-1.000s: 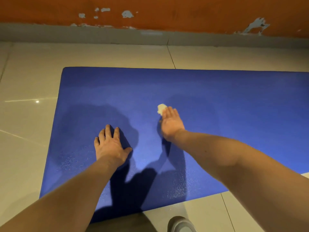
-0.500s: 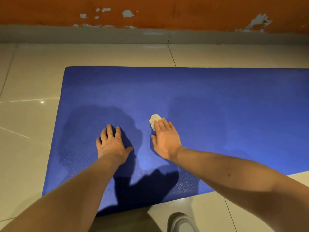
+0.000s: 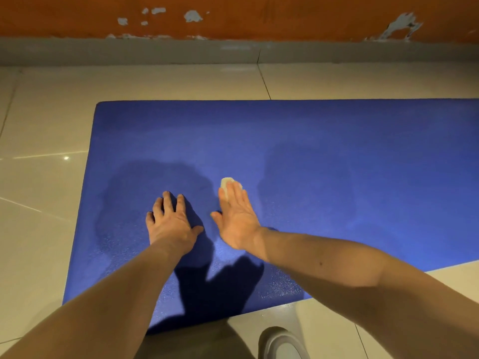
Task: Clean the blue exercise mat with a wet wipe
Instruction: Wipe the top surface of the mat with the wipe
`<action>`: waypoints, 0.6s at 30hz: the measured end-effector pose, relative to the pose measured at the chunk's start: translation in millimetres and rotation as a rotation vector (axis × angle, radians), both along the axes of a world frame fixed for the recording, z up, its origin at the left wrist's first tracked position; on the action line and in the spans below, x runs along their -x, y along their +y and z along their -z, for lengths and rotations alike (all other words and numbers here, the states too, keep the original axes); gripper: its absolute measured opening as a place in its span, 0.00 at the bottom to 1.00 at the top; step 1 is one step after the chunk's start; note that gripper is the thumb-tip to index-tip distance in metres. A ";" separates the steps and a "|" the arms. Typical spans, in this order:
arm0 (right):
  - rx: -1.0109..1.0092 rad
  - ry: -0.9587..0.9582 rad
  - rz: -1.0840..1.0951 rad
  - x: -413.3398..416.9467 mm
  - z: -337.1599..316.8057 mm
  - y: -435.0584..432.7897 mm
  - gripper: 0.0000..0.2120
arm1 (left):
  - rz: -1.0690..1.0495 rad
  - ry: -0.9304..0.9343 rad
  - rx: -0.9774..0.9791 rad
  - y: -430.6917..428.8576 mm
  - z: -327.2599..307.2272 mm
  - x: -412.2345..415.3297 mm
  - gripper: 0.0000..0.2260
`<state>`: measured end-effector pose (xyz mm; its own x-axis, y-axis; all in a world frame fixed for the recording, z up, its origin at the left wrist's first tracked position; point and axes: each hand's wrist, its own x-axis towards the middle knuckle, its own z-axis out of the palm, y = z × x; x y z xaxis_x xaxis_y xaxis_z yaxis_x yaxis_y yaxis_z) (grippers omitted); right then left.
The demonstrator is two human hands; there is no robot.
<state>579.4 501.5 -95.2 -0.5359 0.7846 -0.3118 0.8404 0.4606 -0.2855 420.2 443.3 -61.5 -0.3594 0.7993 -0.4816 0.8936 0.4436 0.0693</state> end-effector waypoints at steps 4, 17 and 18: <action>-0.132 -0.158 -0.278 12.9 2.8 -13.2 0.32 | -0.009 -0.003 -0.001 -2.7 2.5 0.0 0.42; -0.023 -0.004 0.304 -37.7 -0.8 47.5 0.35 | 0.061 -0.048 0.013 -16.4 -1.8 10.9 0.41; -0.016 0.044 0.249 -22.5 -0.5 27.4 0.35 | 0.057 -0.048 0.012 -17.8 -2.6 9.7 0.41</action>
<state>602.0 528.9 -94.7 -0.3385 0.8986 -0.2792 0.9155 0.2459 -0.3185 410.4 425.5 -58.9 -0.2899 0.8116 -0.5072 0.9130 0.3935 0.1078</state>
